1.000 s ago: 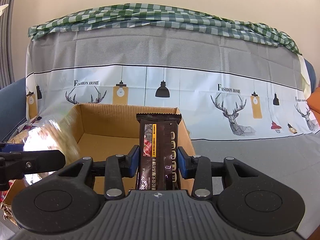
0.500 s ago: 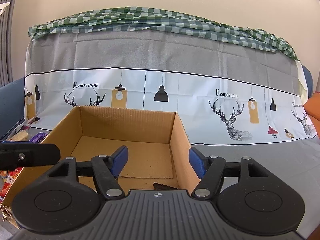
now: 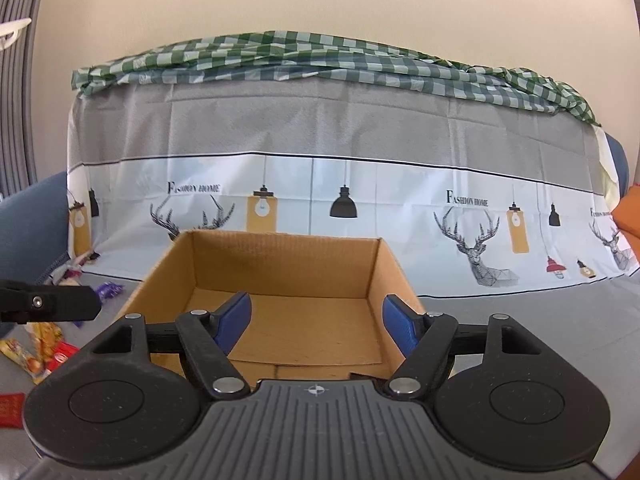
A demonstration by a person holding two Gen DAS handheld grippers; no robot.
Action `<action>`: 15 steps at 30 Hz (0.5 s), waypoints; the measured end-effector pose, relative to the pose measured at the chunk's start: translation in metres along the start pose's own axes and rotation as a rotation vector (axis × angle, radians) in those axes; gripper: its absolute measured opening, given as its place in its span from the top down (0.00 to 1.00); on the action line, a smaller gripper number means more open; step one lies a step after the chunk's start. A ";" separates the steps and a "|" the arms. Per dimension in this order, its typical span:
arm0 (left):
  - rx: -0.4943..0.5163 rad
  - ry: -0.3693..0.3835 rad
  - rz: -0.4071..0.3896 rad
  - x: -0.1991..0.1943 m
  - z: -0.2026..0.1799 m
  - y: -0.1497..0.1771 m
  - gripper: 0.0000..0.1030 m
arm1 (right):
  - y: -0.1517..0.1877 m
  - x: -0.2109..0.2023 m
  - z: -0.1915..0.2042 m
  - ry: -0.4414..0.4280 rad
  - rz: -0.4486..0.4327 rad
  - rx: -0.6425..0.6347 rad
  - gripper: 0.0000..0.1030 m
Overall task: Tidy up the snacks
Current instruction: 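Move both tools back to the snack pile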
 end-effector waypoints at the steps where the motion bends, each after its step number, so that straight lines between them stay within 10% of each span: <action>1: -0.002 -0.006 0.014 -0.003 0.008 -0.001 0.62 | 0.000 -0.002 0.004 -0.007 0.000 0.007 0.28; 5: 0.010 -0.092 0.037 -0.021 0.049 -0.002 0.62 | 0.003 -0.008 0.024 -0.041 0.001 0.030 0.29; 15: -0.334 -0.323 0.107 -0.052 0.154 0.026 0.62 | 0.028 -0.014 0.095 -0.176 0.060 0.068 0.45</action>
Point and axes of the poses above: each gripper's, at about its wrist camera, not at the fingertips, and x roughly the way its jaws point, z to its left, y to its underside, the point moved 9 cm from there along x, roughly the way its jaws point, and after that the axes turned 9 degrees about x, right-handed, at the moved point
